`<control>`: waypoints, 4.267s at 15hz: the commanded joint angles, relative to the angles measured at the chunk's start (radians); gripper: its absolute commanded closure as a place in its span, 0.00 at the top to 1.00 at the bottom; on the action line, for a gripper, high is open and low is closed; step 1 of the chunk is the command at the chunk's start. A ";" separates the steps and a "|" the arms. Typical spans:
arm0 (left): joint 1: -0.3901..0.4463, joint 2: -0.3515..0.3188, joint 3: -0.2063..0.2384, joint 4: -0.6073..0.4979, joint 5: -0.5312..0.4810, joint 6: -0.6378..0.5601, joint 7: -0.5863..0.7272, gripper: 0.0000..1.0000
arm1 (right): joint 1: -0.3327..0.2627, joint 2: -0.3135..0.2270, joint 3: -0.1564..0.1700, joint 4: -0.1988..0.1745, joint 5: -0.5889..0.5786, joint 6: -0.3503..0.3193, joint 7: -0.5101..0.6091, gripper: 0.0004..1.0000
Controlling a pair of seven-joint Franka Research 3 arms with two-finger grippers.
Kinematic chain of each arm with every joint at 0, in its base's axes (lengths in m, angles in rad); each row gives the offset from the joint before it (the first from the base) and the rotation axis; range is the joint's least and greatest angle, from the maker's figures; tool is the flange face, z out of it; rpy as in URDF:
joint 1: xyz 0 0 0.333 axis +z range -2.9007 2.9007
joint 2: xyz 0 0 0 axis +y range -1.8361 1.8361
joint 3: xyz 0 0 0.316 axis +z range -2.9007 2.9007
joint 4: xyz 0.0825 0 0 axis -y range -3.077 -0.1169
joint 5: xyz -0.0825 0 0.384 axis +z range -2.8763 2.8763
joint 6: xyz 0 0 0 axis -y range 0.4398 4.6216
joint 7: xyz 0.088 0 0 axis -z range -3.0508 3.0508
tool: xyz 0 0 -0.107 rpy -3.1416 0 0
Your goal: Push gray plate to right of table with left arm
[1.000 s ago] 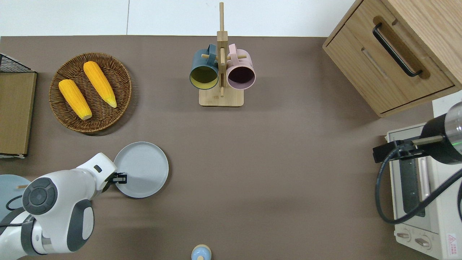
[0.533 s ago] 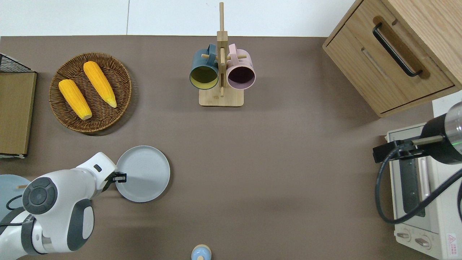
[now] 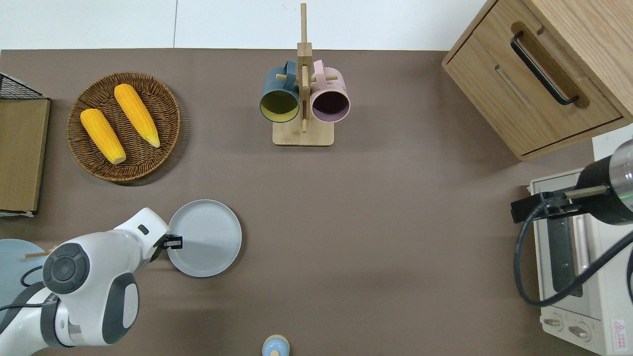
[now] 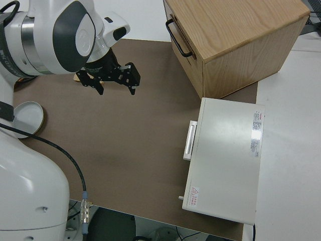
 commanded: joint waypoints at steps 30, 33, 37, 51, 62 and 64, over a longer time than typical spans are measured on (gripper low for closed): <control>-0.799 0.499 0.002 0.539 0.152 -0.003 -1.153 0.00 | -0.020 -0.002 0.016 0.009 0.004 -0.016 0.013 0.98; -0.797 0.497 0.005 0.552 0.156 -0.029 -1.145 0.01 | -0.020 -0.002 0.016 0.009 0.004 -0.016 0.013 0.98; -0.787 0.487 0.007 0.555 0.158 -0.063 -1.138 0.99 | -0.020 -0.002 0.016 0.009 0.004 -0.016 0.013 0.98; -0.721 0.383 0.008 0.555 0.094 -0.193 -0.949 0.99 | -0.020 -0.002 0.016 0.009 0.004 -0.016 0.012 0.98; -0.578 0.175 0.017 0.555 -0.022 -0.482 -0.671 0.99 | -0.020 -0.002 0.016 0.009 0.004 -0.016 0.013 0.98; -0.560 0.160 0.019 0.555 -0.020 -0.495 -0.651 0.99 | -0.020 -0.002 0.016 0.009 0.004 -0.016 0.013 0.98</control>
